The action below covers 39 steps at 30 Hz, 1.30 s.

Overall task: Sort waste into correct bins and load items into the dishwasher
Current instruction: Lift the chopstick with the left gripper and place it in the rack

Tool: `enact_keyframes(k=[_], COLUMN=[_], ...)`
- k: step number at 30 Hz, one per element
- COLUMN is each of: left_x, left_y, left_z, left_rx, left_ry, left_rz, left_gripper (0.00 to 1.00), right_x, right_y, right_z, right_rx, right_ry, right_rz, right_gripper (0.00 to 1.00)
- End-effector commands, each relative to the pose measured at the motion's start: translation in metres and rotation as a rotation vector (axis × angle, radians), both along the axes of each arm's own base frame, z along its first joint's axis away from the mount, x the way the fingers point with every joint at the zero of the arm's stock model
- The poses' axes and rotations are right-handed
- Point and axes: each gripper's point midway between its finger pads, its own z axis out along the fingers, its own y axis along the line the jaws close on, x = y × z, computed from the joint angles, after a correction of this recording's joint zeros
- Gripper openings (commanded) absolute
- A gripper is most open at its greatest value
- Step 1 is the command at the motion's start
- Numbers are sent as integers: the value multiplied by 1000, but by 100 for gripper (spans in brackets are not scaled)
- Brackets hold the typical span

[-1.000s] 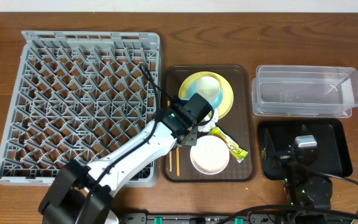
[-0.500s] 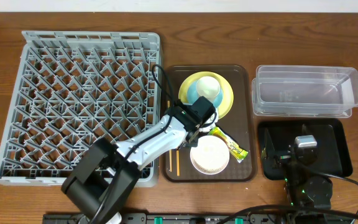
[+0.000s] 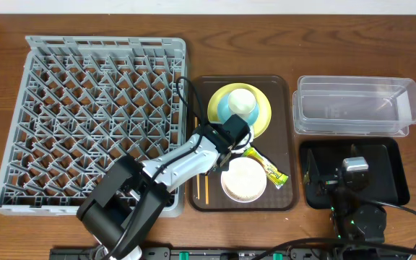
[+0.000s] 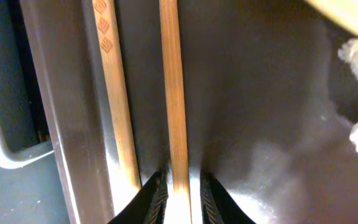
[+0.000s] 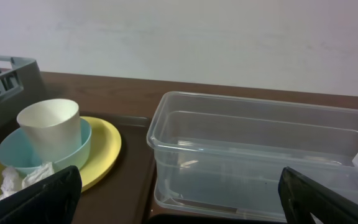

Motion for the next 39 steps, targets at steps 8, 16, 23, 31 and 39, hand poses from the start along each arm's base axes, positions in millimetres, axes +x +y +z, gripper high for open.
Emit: enact_keyframes(k=[8,16,23,31,39], left_x=[-11,15,32,51,64], left_y=[11,1,12,82,96], left_z=[-15,49,152,212,165], left_rx=[21,-58,-147,31,34], left_ry=[21,-152,-421,-625,-452], left_rz=[35,30,-39,-39,-70], left_gripper=[8,8,8,8,8], right_x=[0,0,0,0,0], right_y=[3,3,3,3,3], right_z=[-1,-1,-1,-1,-1], right_rx=[-3,-3,-3,-3,-2], right_ry=[3,3,3,3,3], right_rz=[17,17,16,17,17], right_gripper=[99,99,99,99,99])
